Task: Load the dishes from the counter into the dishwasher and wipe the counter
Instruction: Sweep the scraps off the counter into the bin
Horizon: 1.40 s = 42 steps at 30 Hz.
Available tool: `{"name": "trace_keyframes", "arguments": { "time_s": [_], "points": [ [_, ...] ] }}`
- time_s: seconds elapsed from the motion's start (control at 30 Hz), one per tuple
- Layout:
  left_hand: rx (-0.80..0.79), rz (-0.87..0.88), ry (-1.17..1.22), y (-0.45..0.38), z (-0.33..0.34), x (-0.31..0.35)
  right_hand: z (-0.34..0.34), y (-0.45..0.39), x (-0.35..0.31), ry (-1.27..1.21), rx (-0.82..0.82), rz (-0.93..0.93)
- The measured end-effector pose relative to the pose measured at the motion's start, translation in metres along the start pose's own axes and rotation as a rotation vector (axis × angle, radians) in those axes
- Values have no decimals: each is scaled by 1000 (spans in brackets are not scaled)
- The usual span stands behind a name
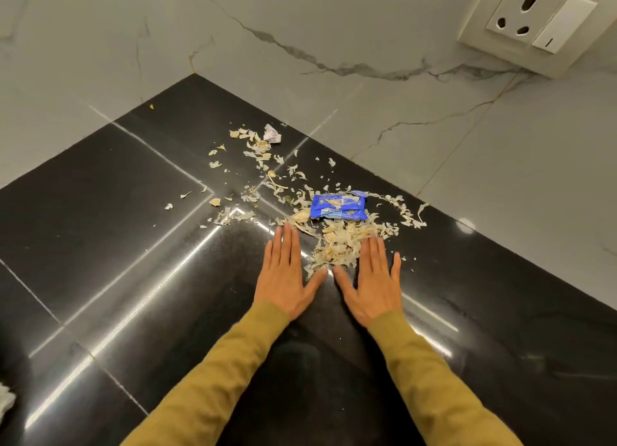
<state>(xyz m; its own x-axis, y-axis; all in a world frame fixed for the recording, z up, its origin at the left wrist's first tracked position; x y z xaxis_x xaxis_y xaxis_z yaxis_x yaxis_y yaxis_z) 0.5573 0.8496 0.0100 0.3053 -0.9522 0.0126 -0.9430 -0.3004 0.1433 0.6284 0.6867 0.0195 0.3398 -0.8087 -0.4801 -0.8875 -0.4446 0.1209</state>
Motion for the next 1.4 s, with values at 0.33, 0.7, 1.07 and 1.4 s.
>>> {"name": "trace_keyframes", "arguments": {
  "time_s": [0.33,0.7,1.07,1.4],
  "points": [
    [86,-132,315,-71,-19,-60,-85,-66,98,-588,335,278],
    [39,51,558,-135,-38,-13,-29,-138,-17,-599,-91,49],
    [-79,205,725,-39,-38,10,-16,-53,-29,-706,-235,-88],
    [126,5,1096,32,-19,-9,-46,28,39,-939,203,145]
  ]
}}
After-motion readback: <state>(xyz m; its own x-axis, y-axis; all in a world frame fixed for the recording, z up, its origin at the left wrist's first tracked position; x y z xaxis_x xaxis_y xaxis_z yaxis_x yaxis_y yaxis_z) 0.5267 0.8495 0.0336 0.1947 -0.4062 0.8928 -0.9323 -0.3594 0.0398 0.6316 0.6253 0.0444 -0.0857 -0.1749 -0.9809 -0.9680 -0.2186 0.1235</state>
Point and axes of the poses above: each hand's wrist, its own y-axis away from the middle knuckle, its own z-axis out of the palm, x = y × z, the point moved 6 cm from there along -y, towards the middle knuckle, and after that the axes turned 15 degrees about -y, right-handed, at the moved point
